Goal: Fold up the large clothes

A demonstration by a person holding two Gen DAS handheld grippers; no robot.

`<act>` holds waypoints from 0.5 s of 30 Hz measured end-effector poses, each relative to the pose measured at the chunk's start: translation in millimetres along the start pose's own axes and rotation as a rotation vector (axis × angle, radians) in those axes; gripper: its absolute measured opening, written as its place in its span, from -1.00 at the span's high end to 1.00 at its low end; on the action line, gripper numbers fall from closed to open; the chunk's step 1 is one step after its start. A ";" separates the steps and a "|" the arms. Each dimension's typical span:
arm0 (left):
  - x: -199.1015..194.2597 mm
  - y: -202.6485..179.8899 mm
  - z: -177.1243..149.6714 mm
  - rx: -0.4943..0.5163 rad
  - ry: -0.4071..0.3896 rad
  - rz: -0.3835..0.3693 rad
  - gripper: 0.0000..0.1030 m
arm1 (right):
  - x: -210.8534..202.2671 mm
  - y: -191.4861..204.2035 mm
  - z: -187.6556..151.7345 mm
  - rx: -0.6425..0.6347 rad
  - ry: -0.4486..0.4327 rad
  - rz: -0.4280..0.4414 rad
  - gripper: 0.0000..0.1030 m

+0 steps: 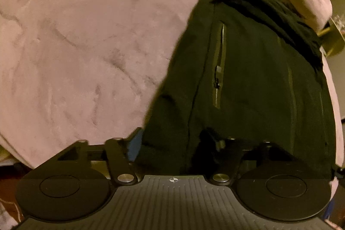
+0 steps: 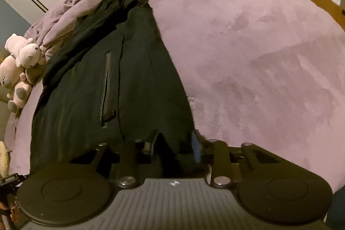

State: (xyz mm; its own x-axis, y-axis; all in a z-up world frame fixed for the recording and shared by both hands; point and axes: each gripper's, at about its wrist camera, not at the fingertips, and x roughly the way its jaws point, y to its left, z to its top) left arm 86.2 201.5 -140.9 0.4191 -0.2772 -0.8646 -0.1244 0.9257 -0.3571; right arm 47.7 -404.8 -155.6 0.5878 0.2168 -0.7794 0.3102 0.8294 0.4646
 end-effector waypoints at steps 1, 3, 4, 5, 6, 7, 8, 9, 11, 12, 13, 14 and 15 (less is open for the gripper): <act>-1.7 1.1 0.0 0.009 0.002 -0.007 0.00 | -1.2 -1.7 -0.1 0.010 0.007 0.015 0.54; -6.0 3.3 1.9 0.016 0.002 -0.037 0.16 | -3.5 -6.2 0.1 0.040 0.022 0.062 0.61; -7.6 5.2 3.0 0.007 0.000 -0.059 0.22 | -3.2 -9.4 2.2 0.072 0.031 0.094 0.63; -9.8 8.0 4.4 -0.013 0.000 -0.088 0.24 | -2.7 -16.9 4.6 0.139 0.044 0.156 0.63; -10.9 9.8 6.2 -0.025 -0.002 -0.105 0.24 | -2.2 -23.8 5.6 0.198 0.054 0.216 0.64; -11.1 10.9 7.2 -0.033 -0.003 -0.115 0.24 | -1.2 -27.2 6.6 0.238 0.062 0.254 0.64; -9.8 11.7 7.5 -0.034 0.000 -0.120 0.24 | -0.3 -28.9 7.8 0.246 0.071 0.257 0.64; -7.3 11.6 7.9 -0.031 0.005 -0.119 0.22 | 0.8 -28.0 9.0 0.223 0.075 0.227 0.62; -1.4 11.5 8.5 -0.030 0.022 -0.124 0.09 | 4.5 -28.4 9.7 0.214 0.091 0.206 0.56; 0.1 11.8 9.0 -0.032 0.029 -0.129 -0.04 | 6.4 -29.7 9.6 0.224 0.099 0.213 0.55; 2.2 11.8 9.3 -0.032 0.036 -0.138 -0.15 | 8.0 -30.9 10.1 0.231 0.107 0.221 0.53; 3.5 12.0 9.4 -0.030 0.041 -0.145 -0.21 | 9.3 -31.7 11.2 0.231 0.111 0.226 0.53; 5.1 11.4 10.0 -0.024 0.046 -0.154 -0.31 | 10.5 -32.1 11.6 0.230 0.120 0.235 0.47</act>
State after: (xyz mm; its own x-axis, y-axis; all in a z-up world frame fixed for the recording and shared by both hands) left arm 95.9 213.2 -145.8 0.3935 -0.4271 -0.8141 -0.0834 0.8653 -0.4943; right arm 52.6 -435.2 -173.8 0.5751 0.4584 -0.6775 0.3456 0.6146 0.7091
